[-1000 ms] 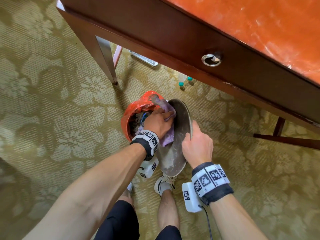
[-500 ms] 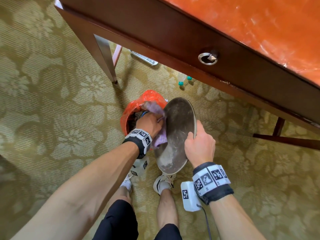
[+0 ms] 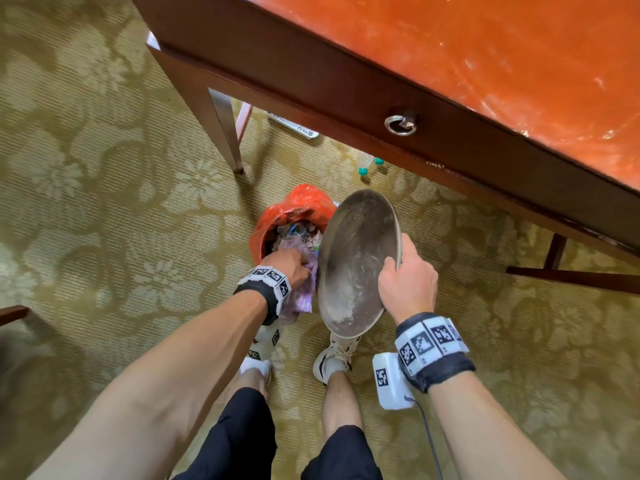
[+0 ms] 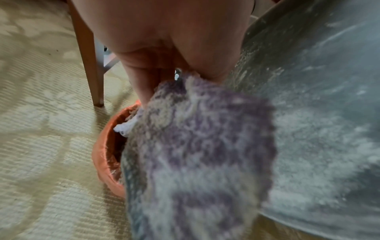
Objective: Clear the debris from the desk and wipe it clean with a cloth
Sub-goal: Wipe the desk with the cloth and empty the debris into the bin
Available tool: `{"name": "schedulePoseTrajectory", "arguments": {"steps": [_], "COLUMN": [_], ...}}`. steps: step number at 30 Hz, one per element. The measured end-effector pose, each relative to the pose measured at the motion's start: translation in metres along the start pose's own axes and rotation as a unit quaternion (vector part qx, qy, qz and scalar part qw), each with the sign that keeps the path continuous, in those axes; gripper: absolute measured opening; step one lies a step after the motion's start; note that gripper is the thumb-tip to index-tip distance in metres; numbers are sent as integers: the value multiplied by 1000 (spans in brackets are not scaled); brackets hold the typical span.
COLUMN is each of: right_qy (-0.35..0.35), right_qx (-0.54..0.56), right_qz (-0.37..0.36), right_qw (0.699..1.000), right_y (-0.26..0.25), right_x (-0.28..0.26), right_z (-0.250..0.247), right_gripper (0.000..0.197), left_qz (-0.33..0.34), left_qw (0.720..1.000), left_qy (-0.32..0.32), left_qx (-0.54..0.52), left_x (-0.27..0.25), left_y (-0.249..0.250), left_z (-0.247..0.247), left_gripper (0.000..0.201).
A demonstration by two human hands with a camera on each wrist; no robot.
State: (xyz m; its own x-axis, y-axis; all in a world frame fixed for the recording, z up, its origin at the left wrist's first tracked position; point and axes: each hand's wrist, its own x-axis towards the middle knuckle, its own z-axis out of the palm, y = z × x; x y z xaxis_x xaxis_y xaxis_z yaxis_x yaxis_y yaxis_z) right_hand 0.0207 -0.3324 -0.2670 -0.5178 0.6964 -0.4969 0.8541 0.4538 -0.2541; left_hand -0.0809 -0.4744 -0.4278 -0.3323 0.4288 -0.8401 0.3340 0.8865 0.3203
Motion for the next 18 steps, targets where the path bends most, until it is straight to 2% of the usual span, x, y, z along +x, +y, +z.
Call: {"name": "schedulePoseTrajectory", "arguments": {"steps": [5, 10, 18], "right_qy": [-14, -28, 4], "right_qx": [-6, 9, 52], "right_qz": [-12, -11, -52], "right_qw": [1000, 1000, 997], "right_y": [-9, -15, -8], "right_x": [-24, -58, -112], "right_z": [-23, -54, -121], "right_gripper": [48, 48, 47], "left_qz": [3, 41, 82], "left_qw": [998, 993, 978], "left_qy": [69, 108, 189], "left_qx": [14, 23, 10], "left_x": [-50, -115, -204], "left_y": [4, 17, 46], "left_z": [-32, -62, -107], "left_gripper": [30, 32, 34]}}
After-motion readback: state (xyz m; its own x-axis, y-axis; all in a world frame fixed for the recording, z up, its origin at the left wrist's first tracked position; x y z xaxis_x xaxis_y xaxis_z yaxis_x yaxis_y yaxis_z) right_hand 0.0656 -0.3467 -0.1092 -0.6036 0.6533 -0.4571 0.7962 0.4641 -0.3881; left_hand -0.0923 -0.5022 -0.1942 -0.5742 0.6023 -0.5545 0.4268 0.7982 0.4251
